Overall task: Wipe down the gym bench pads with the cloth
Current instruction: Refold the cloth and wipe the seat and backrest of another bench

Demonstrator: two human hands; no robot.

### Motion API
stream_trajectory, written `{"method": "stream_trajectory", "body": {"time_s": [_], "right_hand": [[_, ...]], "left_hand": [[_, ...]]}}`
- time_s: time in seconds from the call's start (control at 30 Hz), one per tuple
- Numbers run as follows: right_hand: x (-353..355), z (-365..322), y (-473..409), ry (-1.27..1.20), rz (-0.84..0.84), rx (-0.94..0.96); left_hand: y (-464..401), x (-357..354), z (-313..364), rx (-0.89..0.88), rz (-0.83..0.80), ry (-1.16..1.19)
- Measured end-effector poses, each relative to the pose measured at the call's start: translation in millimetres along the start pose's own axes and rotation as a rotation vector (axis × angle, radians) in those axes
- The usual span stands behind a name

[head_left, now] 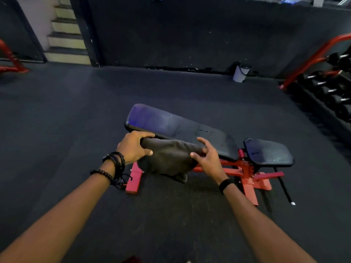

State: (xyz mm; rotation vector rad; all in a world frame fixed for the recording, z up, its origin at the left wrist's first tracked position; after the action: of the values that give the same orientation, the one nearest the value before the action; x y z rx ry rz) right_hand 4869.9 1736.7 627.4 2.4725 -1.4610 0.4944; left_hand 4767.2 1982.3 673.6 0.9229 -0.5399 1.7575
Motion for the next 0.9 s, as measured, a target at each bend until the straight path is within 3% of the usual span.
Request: {"method": "stream_trajectory", "body": {"time_s": [0.13,0.3,0.43,0.63,0.9], "right_hand": [[2,-27,-40,0.142,-0.054,0.127],[-4,-43,-91,0.226,-0.111,0.152],[-12,-53,-138,0.442,-0.122,0.229],[-9,-73,-208,0.743,-0.036,0.321],[-42,-93,-281,0.881,-0.139,0.415]], "left_hand": [[-24,2,-10,0.108,0.017,0.149],[-56,15,-24,0.199,0.090,0.335],[-82,30,-24,0.189,0.200,0.231],[-148,46,-35,0.178,0.221,-0.052],[-212,48,-67,0.126,0.081,-0.328]]}}
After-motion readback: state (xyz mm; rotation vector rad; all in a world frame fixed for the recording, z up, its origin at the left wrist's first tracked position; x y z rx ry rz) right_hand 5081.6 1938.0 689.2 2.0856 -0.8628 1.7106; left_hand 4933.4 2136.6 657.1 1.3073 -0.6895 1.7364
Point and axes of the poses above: each hand's wrist, its own y-axis away from the middle knuckle, its own x-axis out of the back of the hand, z = x × y, the point moved 10 cm from there along -y, towards the middle knuckle, and after that the axes turned 2 degrees about -z, right-handed, at the moved point
